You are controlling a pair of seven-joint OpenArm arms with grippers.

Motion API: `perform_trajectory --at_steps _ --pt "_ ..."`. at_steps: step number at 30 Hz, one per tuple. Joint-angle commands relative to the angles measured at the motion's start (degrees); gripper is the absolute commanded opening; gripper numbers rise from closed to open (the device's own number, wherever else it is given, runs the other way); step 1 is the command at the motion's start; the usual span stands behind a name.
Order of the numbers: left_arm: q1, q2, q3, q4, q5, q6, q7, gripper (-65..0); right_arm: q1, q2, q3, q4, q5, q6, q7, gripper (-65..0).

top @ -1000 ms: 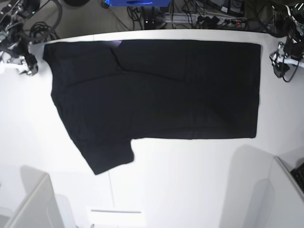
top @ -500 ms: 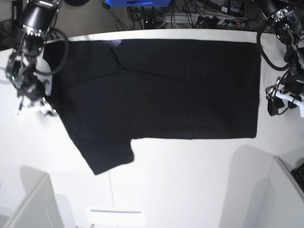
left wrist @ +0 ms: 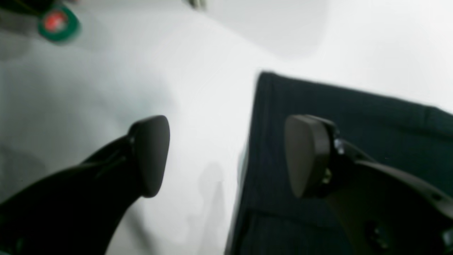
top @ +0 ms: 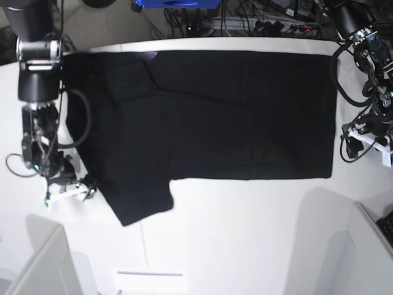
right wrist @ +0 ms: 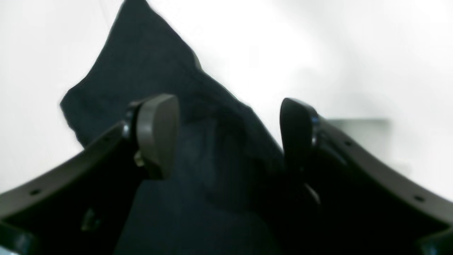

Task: Fold the T-shirt properly
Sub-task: 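Release the collar edge and move both grippers to the hem corners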

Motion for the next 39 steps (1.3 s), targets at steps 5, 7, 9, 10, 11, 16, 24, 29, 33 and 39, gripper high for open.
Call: perform_trajectory --at_steps 5,7,9,10,11,16,24,29,33,39 --pt "-0.6 -1.4 -1.0 -0.8 0.0 -0.1 -1.4 -16.5 10.3 0.3 -6.4 -12.7 0.5 9.0 5.5 -23.0" --pt "-0.2 -1.4 -1.0 -1.0 0.0 -0.1 -1.4 -16.5 13.0 -0.3 -9.6 -17.8 0.5 9.9 8.5 -23.0" --pt "-0.1 -1.4 -1.0 -1.1 0.0 -0.1 -1.4 -16.5 15.4 -0.8 -13.0 -22.7 0.5 10.0 11.1 -22.7" --pt "-0.1 -1.4 -1.0 -1.1 0.0 -0.1 -1.4 -16.5 16.2 -1.0 -14.3 -24.7 0.5 10.0 11.9 -22.5" --pt "0.0 -1.5 -1.0 -1.1 0.0 -0.1 -1.4 -16.5 16.9 -1.1 -15.8 -26.5 0.5 10.3 12.7 -22.5" --pt "-0.5 -1.5 -1.0 -1.2 0.0 -0.1 -1.4 -16.5 17.5 -2.9 -19.3 -30.6 0.5 15.9 13.6 -23.0" --pt "-2.9 -1.5 -0.9 -7.3 0.0 0.1 -1.4 -16.1 16.3 -3.0 -20.7 -30.9 0.5 16.2 13.7 -24.0" --pt "-7.4 -2.5 -0.2 -13.9 0.1 0.1 -1.5 -15.3 15.4 -3.0 -23.0 -30.9 0.5 16.0 16.4 -46.2" --pt "-12.1 -4.9 4.6 -19.7 0.1 0.2 -1.6 -15.1 14.8 -3.0 -24.0 -30.9 0.5 16.0 17.1 -65.0" --pt "-20.6 -6.9 10.2 -32.0 0.1 0.2 -1.7 -15.0 14.8 -3.0 -23.9 -30.9 0.5 16.0 17.2 -65.0"
